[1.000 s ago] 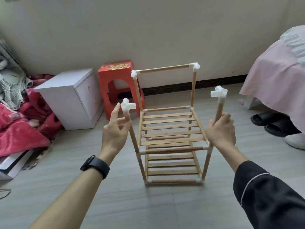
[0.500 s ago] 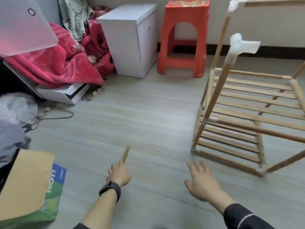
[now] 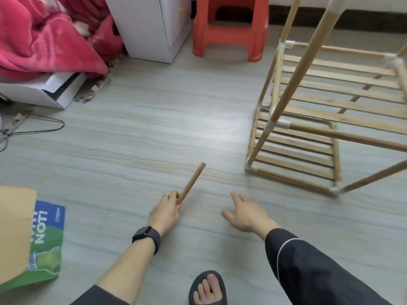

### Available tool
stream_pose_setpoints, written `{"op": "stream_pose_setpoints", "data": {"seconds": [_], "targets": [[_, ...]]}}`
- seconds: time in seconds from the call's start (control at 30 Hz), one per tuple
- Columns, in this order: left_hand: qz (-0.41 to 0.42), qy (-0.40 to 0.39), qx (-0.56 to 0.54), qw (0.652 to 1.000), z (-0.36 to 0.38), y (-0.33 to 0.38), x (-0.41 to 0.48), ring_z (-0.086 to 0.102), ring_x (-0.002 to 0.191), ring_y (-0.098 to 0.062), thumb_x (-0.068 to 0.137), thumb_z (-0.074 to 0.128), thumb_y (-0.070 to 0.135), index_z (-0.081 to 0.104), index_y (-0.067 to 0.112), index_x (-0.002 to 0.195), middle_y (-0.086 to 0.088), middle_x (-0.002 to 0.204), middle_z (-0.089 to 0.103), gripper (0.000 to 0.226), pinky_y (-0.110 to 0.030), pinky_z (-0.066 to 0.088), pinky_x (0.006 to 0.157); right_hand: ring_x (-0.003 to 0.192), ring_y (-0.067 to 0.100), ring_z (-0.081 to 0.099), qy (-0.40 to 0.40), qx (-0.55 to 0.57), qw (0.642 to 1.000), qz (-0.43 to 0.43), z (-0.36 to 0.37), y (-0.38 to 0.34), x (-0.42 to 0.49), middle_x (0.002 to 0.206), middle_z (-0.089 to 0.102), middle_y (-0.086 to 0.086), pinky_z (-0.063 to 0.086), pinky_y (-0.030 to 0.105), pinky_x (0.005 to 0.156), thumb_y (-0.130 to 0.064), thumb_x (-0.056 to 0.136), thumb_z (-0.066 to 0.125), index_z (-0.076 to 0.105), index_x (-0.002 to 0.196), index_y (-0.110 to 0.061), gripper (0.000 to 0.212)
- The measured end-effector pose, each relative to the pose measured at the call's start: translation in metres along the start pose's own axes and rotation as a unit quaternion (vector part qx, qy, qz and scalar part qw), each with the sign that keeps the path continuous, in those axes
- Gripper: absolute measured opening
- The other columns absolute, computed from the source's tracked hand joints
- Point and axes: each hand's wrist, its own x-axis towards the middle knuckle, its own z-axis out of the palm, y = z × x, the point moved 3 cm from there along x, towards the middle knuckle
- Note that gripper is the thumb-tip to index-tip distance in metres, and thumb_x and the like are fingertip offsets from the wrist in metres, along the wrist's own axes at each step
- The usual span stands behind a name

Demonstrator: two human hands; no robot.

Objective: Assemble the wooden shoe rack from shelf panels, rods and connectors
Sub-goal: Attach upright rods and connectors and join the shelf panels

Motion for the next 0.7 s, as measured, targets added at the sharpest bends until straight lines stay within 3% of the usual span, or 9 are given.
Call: {"op": "stream_pose_setpoints", "data": {"seconds": [0.13, 0.2, 0.3, 0.4, 0.53, 0.6, 0.7], "targets": [[0.158, 0.049, 0.013, 0.986, -0.024, 0.083, -0.032, 0.058, 0.107, -0.026, 0.103, 0.047, 0.034, 0.043, 0.033, 0.129, 0.003, 0.119, 0.052, 0.026, -0.040, 0.048, 0.075, 0.133, 0.027, 0.052, 0.059, 0.107, 0.992, -0.007, -0.061, 0.001, -0.050, 0.148, 0.054, 0.004, 0.045, 0.041, 0.105, -0.081, 0.088, 0.041, 0.031, 0.157, -0.018, 0.095], [0.240, 0.085, 0.016, 0.967, -0.051, 0.132, -0.049, 0.054, 0.111, -0.023, 0.103, 0.048, 0.035, 0.042, 0.035, 0.129, 0.005, 0.119, 0.051, 0.027, -0.040, 0.049, 0.072, 0.117, 0.022, 0.063, 0.107, 0.187, 0.976, -0.034, -0.094, 0.004, -0.086, 0.129, 0.068, 0.003, 0.050, 0.036, 0.098, -0.079, 0.089, 0.045, 0.053, 0.143, -0.019, 0.081], [0.354, 0.163, 0.015, 0.921, -0.105, 0.205, -0.085, 0.055, 0.108, -0.024, 0.101, 0.053, 0.031, 0.041, 0.035, 0.130, 0.002, 0.118, 0.052, 0.032, -0.044, 0.054, 0.068, 0.084, 0.013, 0.072, 0.195, 0.370, 0.905, -0.080, -0.146, 0.011, -0.149, 0.098, 0.076, 0.000, 0.060, 0.037, 0.082, -0.066, 0.094, 0.053, 0.072, 0.105, -0.023, 0.048], [0.436, 0.227, -0.002, 0.871, -0.156, 0.264, -0.121, 0.060, 0.094, -0.024, 0.097, 0.062, 0.030, 0.047, 0.035, 0.133, 0.001, 0.114, 0.057, 0.039, -0.040, 0.053, 0.062, 0.075, 0.010, 0.074, 0.289, 0.440, 0.841, -0.125, -0.192, 0.022, -0.211, 0.090, 0.078, -0.004, 0.060, 0.034, 0.071, -0.056, 0.097, 0.057, 0.076, 0.095, -0.022, 0.039], [0.462, 0.287, -0.060, 0.837, -0.217, 0.321, -0.149, 0.059, 0.084, -0.014, 0.097, 0.060, 0.042, 0.053, 0.032, 0.127, 0.004, 0.115, 0.056, 0.032, -0.036, 0.053, 0.062, 0.087, 0.017, 0.073, 0.427, 0.439, 0.775, -0.156, -0.249, 0.053, -0.282, 0.091, 0.076, 0.002, 0.060, 0.038, 0.079, -0.051, 0.101, 0.054, 0.073, 0.089, -0.020, 0.038], [0.441, 0.317, -0.109, 0.833, -0.244, 0.339, -0.151, 0.056, 0.093, -0.013, 0.096, 0.062, 0.042, 0.050, 0.034, 0.122, 0.005, 0.115, 0.051, 0.030, -0.033, 0.052, 0.068, 0.092, 0.020, 0.071, 0.479, 0.448, 0.741, -0.147, -0.273, 0.079, -0.308, 0.098, 0.072, 0.007, 0.059, 0.039, 0.083, -0.052, 0.102, 0.051, 0.069, 0.092, -0.017, 0.041], [0.375, 0.324, -0.191, 0.847, -0.275, 0.353, -0.140, 0.054, 0.107, -0.019, 0.092, 0.065, 0.047, 0.049, 0.034, 0.122, 0.004, 0.118, 0.046, 0.036, -0.038, 0.052, 0.085, 0.081, 0.014, 0.072, 0.525, 0.472, 0.695, -0.132, -0.302, 0.124, -0.334, 0.093, 0.070, 0.006, 0.056, 0.031, 0.073, -0.052, 0.104, 0.044, 0.063, 0.098, -0.017, 0.041]]}}
